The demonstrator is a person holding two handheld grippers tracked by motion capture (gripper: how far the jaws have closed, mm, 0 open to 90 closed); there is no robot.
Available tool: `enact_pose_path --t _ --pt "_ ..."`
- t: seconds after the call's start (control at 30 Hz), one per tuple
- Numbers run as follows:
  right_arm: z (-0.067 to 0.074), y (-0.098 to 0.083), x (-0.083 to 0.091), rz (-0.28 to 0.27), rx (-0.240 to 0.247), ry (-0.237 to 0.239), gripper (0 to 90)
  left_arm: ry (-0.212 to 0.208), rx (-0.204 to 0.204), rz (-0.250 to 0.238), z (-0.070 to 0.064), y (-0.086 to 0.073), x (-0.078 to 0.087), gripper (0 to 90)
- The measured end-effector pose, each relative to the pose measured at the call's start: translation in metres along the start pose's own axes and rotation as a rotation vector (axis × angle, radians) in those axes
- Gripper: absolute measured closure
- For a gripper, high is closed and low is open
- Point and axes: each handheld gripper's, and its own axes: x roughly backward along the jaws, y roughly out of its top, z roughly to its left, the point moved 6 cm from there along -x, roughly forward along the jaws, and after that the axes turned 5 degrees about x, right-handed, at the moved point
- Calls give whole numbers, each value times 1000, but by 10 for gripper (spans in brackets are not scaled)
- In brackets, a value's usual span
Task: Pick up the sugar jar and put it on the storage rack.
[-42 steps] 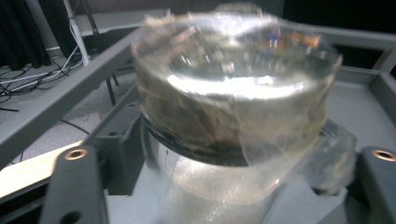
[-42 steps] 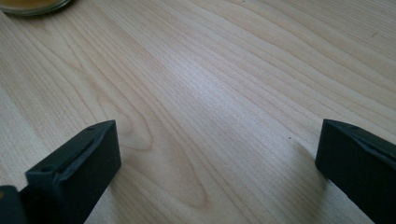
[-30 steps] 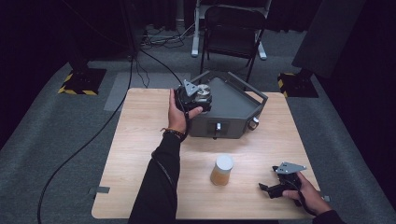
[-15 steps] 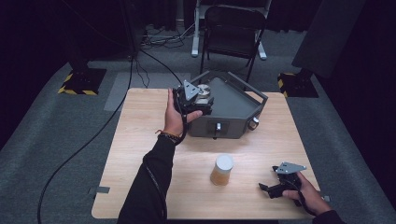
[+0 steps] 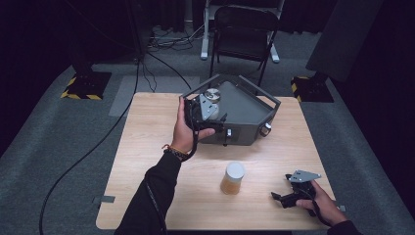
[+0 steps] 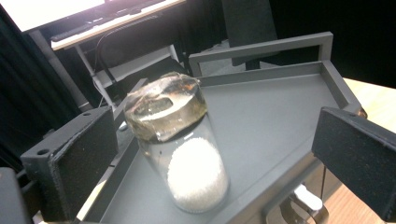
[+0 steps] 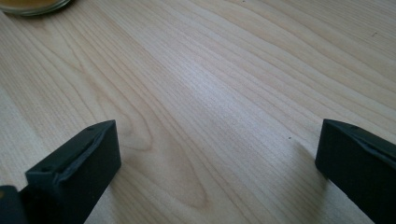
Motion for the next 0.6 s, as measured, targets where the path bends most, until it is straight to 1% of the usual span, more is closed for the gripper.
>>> enact_pose_path --t 0.07,0.23,0.37,0.43,0.5,0.6 --pt "0 0 0 0 0 0 0 -2 2 -1 -1 -3 2 0" --pt "0 0 0 0 0 0 0 -2 -23 6 -2 -13 8 1" --pt "0 0 0 0 0 0 0 -11 -29 17 -4 -24 12 1" --pt "0 0 0 0 0 0 0 -16 -40 25 -5 -28 13 1" --pt "0 0 0 0 0 0 0 -13 -59 37 -6 -34 16 2" --pt "0 0 0 0 0 0 0 -16 -72 46 -7 -39 19 1"
